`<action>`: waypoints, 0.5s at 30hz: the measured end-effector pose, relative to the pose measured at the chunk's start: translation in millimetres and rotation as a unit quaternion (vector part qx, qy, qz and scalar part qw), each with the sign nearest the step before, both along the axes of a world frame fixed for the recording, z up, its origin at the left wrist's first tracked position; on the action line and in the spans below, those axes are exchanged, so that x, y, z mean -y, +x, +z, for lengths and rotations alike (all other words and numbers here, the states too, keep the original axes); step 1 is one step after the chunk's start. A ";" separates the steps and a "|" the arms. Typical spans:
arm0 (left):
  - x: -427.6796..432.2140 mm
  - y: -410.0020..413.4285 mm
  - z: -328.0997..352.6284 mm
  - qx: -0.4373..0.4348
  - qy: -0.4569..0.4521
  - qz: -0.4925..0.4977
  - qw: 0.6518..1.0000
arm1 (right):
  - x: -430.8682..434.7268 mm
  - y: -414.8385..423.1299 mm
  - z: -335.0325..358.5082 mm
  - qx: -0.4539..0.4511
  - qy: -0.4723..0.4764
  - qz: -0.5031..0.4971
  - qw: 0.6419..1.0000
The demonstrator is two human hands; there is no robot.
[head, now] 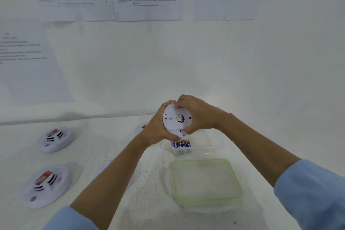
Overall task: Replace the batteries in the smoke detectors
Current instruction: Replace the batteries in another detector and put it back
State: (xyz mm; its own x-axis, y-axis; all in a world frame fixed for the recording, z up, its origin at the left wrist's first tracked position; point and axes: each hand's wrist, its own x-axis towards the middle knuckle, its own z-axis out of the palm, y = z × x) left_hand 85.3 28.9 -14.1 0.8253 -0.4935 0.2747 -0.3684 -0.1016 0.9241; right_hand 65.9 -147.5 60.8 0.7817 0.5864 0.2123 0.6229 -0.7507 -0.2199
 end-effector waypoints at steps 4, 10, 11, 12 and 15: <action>-0.3 -3.6 3.5 0.006 -0.005 0.004 1.000 | 1.8 -2.3 -0.7 0.007 -0.003 -0.009 1.000; -2.4 -5.3 3.6 0.006 -0.004 0.010 1.000 | 1.4 -3.7 0.7 -0.015 -0.007 -0.022 1.000; -2.7 -5.7 3.4 0.005 -0.003 0.012 1.000 | 1.4 -3.6 1.3 -0.021 -0.012 -0.022 0.999; -3.4 -6.2 3.6 0.005 -0.001 0.013 1.000 | 1.3 -3.6 1.7 -0.024 -0.017 -0.022 0.999; -4.3 -8.7 5.7 0.011 0.007 0.013 1.000 | 1.0 -4.4 1.1 -0.019 -0.020 -0.019 0.999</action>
